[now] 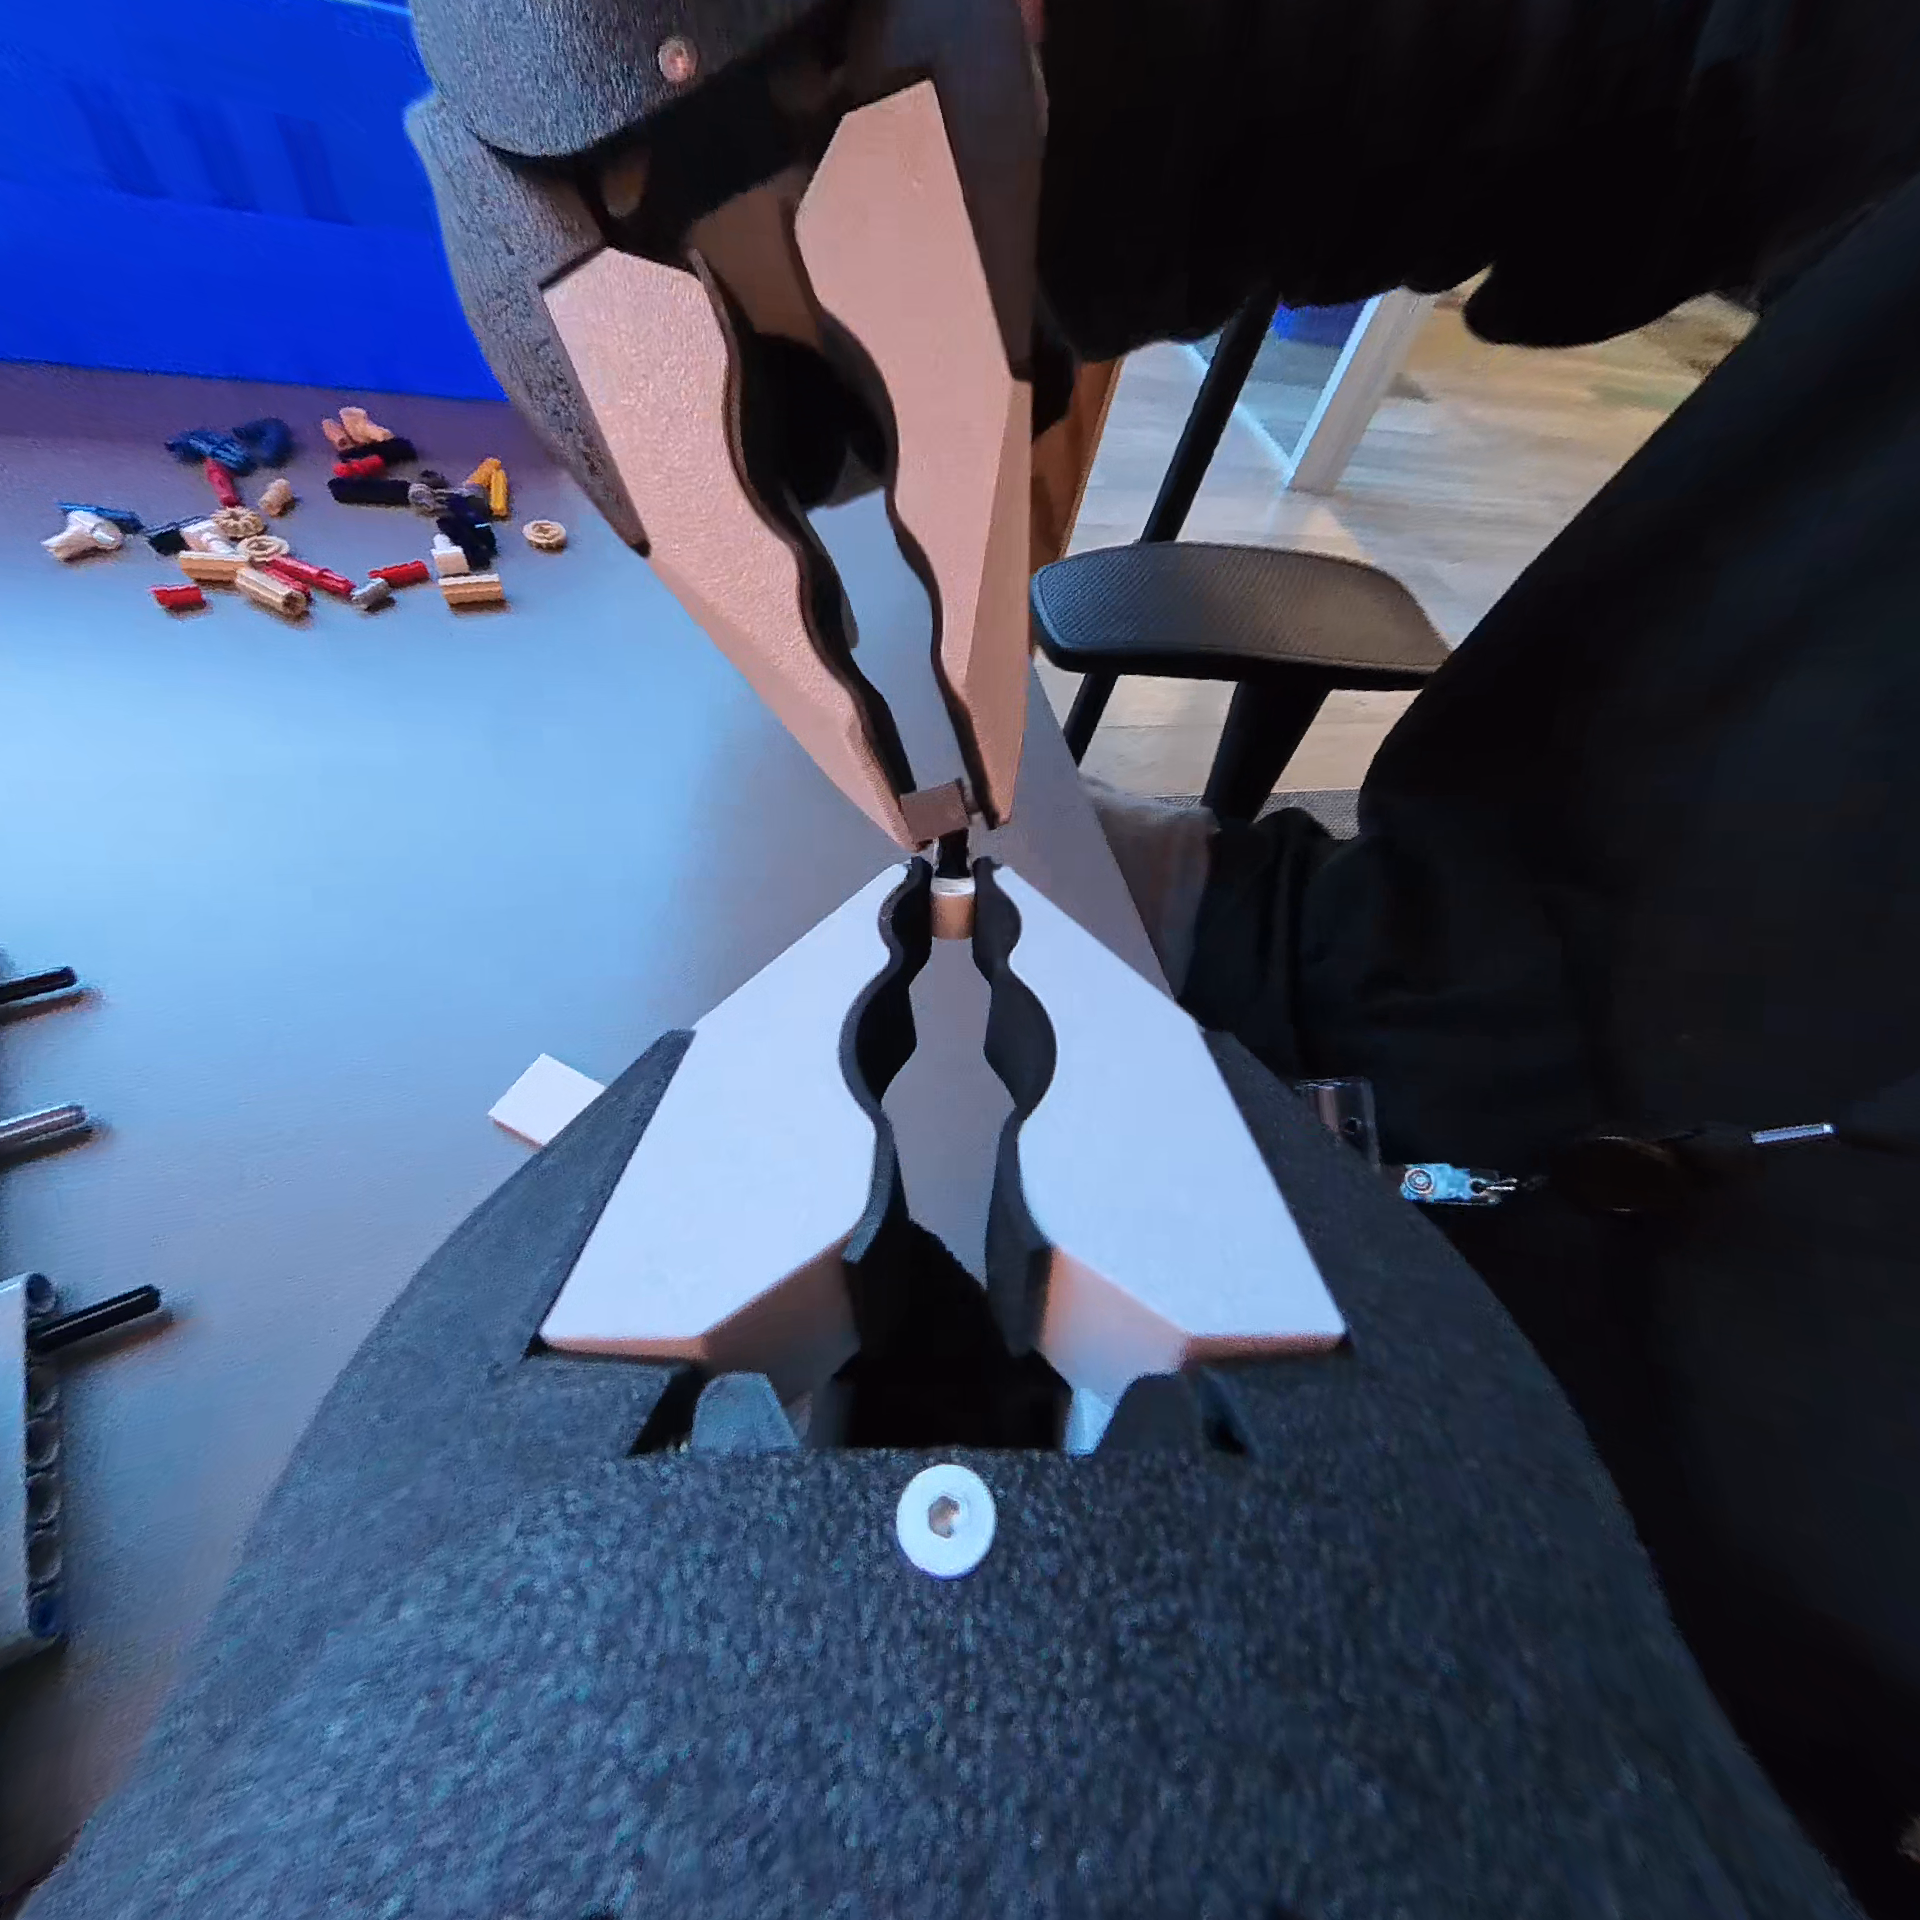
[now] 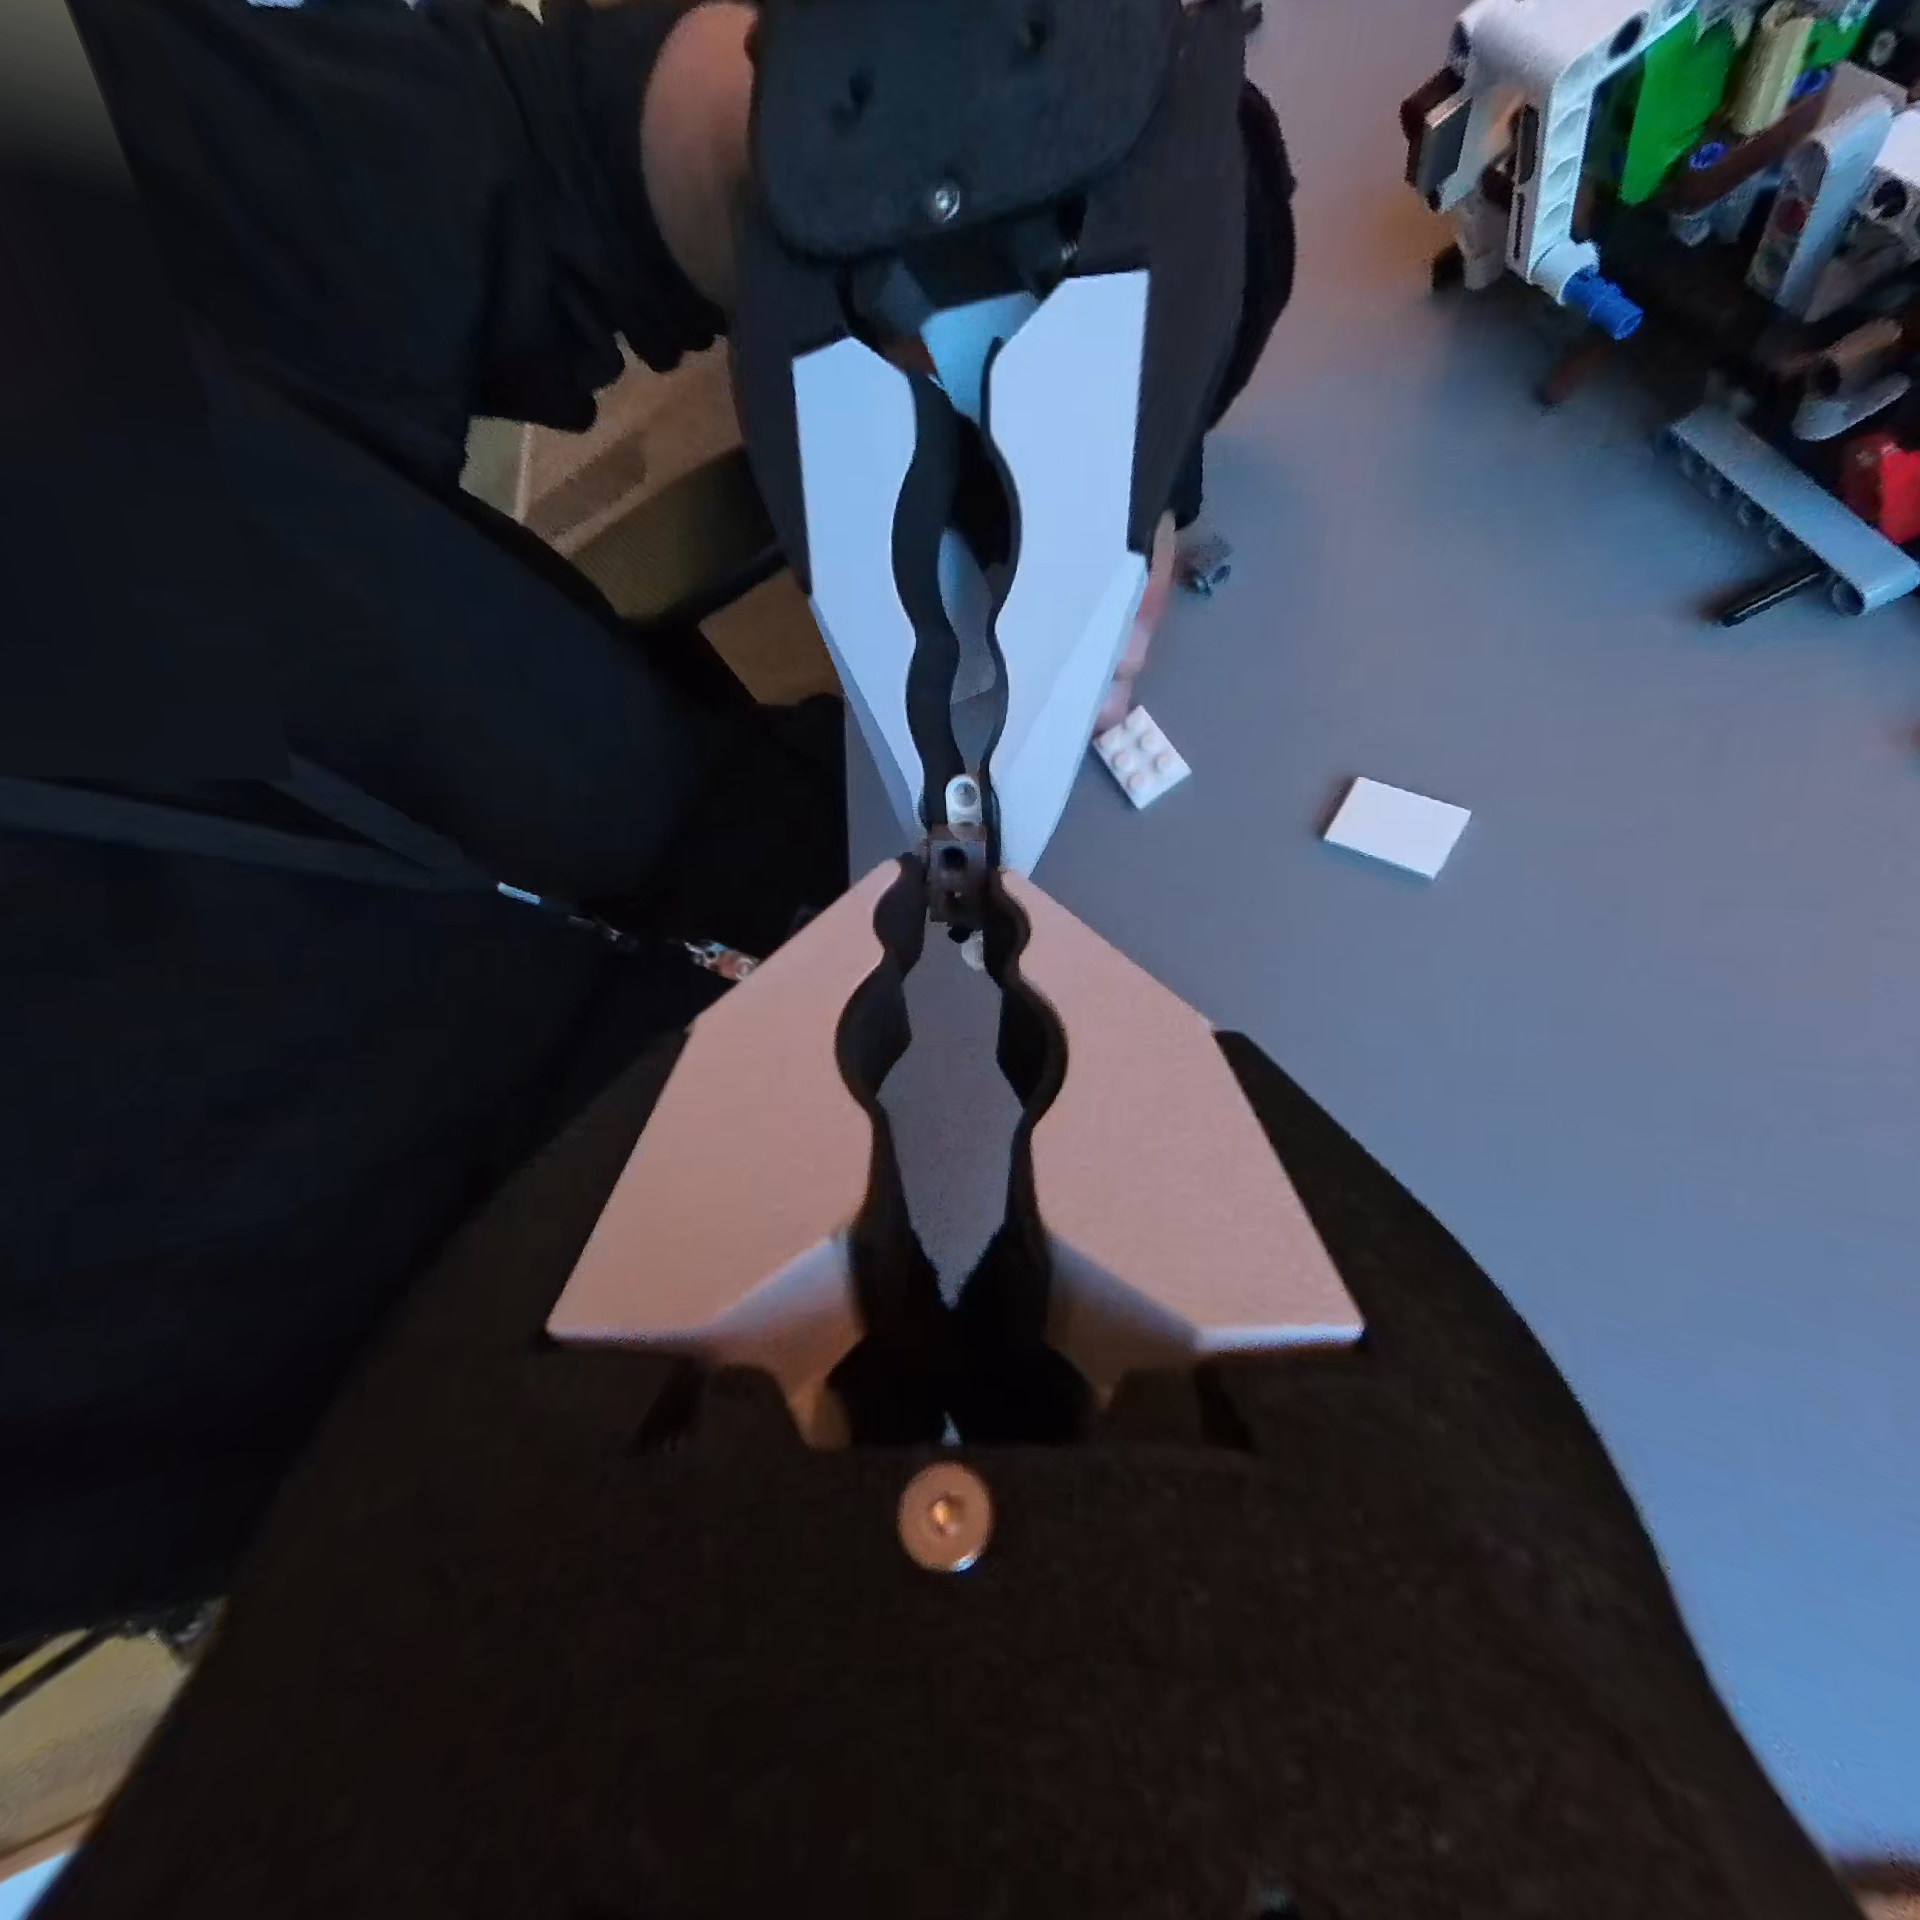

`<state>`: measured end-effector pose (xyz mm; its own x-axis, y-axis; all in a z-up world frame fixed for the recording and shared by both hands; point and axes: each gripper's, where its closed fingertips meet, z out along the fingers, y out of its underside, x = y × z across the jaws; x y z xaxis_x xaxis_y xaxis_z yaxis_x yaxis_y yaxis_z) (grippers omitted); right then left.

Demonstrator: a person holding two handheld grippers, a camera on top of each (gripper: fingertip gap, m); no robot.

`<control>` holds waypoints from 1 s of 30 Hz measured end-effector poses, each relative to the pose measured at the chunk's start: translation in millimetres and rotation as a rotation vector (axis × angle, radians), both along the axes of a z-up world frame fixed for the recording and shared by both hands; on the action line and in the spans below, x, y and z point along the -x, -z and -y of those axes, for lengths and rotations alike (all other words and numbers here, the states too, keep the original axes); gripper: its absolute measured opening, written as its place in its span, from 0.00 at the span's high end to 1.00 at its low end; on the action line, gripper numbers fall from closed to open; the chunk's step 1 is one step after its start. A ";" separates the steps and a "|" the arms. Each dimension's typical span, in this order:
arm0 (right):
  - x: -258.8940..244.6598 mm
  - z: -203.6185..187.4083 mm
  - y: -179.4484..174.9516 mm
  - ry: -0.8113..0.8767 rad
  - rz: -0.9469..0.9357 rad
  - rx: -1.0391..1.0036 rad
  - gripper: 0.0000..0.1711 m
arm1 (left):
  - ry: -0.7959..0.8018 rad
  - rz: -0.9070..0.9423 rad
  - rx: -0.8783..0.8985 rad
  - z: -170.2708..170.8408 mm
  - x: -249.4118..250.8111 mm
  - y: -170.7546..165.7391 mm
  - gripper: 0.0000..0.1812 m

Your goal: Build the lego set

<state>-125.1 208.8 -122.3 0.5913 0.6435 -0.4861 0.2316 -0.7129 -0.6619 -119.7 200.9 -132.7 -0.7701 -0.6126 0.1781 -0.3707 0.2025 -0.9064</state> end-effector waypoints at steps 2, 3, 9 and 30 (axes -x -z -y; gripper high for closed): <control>0.7 -0.6 -1.8 0.025 -0.045 -0.014 0.94 | 0.007 -0.005 0.018 0.0 0.7 -1.6 0.96; 1.1 -0.7 -2.4 0.036 -0.058 -0.022 0.94 | 0.012 -0.008 0.024 0.2 1.2 -2.2 0.96; 2.4 -0.2 -1.8 0.058 -0.090 -0.026 0.94 | 0.026 -0.036 0.045 1.2 2.9 -2.1 0.96; -5.9 -1.0 14.9 0.029 0.326 -0.054 0.94 | -0.035 -0.070 -0.050 -2.2 -2.7 13.0 0.96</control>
<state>-119.2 209.8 -137.3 0.7286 0.6438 -0.2339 0.4176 -0.6882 -0.5932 -117.0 203.1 -145.7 -0.7351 -0.6480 0.1994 -0.4403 0.2327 -0.8672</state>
